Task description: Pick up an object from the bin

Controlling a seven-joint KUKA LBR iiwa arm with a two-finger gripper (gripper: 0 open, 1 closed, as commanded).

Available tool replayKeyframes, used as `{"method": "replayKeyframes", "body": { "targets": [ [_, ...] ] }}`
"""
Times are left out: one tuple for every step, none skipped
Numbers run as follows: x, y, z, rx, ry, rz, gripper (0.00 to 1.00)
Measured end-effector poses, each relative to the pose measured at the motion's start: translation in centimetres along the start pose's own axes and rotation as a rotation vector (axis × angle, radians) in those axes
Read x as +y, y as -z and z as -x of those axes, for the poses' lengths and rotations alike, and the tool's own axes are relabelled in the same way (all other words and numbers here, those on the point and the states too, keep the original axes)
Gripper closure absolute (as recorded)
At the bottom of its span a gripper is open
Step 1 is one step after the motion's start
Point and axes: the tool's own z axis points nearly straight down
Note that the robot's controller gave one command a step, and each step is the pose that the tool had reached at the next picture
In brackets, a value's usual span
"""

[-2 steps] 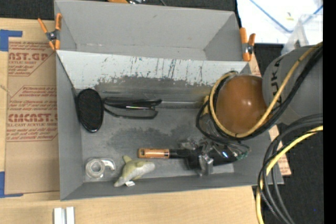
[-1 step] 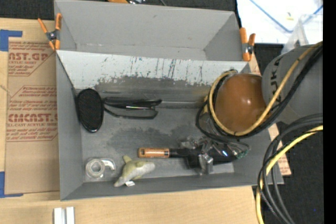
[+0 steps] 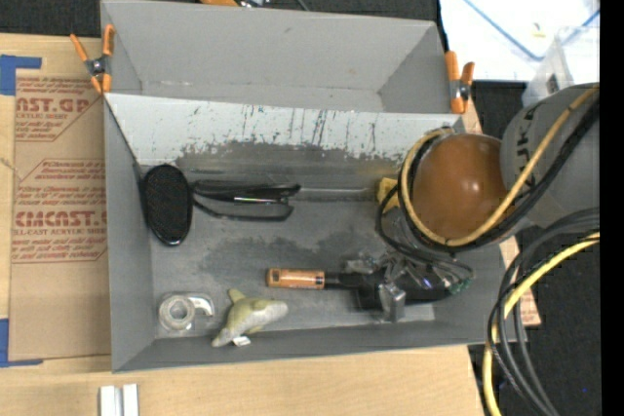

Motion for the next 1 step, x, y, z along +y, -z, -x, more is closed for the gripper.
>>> {"method": "replayKeyframes", "body": {
  "targets": [
    [1.00, 0.06, -0.30, -0.008, 0.021, -0.003, 1.00]
  ]
}}
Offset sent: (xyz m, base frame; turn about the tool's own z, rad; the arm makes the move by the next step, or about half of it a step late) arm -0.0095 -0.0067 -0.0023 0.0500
